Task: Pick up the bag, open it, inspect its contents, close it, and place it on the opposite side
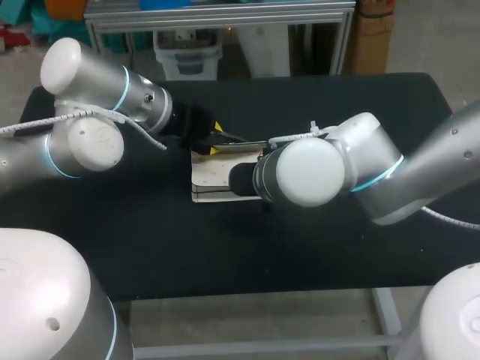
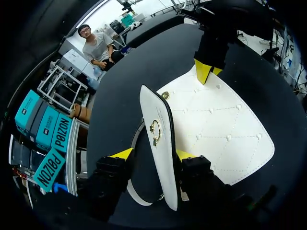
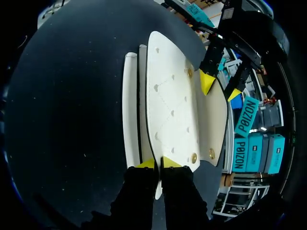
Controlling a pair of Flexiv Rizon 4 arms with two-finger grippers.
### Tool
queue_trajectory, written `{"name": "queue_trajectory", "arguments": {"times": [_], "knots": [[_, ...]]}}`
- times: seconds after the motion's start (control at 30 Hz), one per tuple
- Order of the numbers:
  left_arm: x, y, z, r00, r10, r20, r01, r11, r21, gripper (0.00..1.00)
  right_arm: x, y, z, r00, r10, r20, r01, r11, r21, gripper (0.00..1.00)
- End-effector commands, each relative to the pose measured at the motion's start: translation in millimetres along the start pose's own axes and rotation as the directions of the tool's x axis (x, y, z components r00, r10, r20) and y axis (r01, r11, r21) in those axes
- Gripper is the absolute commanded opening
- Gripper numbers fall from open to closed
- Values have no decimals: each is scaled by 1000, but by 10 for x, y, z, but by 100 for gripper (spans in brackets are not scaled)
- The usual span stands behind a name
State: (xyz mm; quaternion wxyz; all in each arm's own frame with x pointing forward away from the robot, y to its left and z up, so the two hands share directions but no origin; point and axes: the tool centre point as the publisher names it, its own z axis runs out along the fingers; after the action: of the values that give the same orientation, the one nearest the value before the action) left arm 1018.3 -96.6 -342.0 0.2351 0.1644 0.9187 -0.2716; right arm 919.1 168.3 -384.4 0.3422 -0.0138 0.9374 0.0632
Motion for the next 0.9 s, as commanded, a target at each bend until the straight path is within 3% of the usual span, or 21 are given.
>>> {"name": "queue_trajectory", "arguments": {"times": [0.03,0.33,0.4,0.5,0.57,0.9], "knots": [[-80,26,80,1000,-12,-23,12,1000,-6,47,24,-6,17,1000,1,4,-1,1000,-1,0],[-131,69,110,998,-32,-47,32,999,-4,28,24,-6,17,1000,1,4,-1,1000,-1,0],[-139,64,109,998,-34,-50,33,999,-4,28,24,-6,17,1000,1,4,-1,1000,-1,0],[-147,61,101,997,-38,-62,38,999,-8,15,24,-6,17,1000,1,4,-1,1000,-1,0],[-147,63,99,997,-43,-72,42,999,-14,0,24,-6,17,1000,1,4,-1,1000,-1,0],[-149,63,76,992,-62,-109,62,998,-1,0,24,-6,17,1000,1,4,-1,1000,-1,0]]}}
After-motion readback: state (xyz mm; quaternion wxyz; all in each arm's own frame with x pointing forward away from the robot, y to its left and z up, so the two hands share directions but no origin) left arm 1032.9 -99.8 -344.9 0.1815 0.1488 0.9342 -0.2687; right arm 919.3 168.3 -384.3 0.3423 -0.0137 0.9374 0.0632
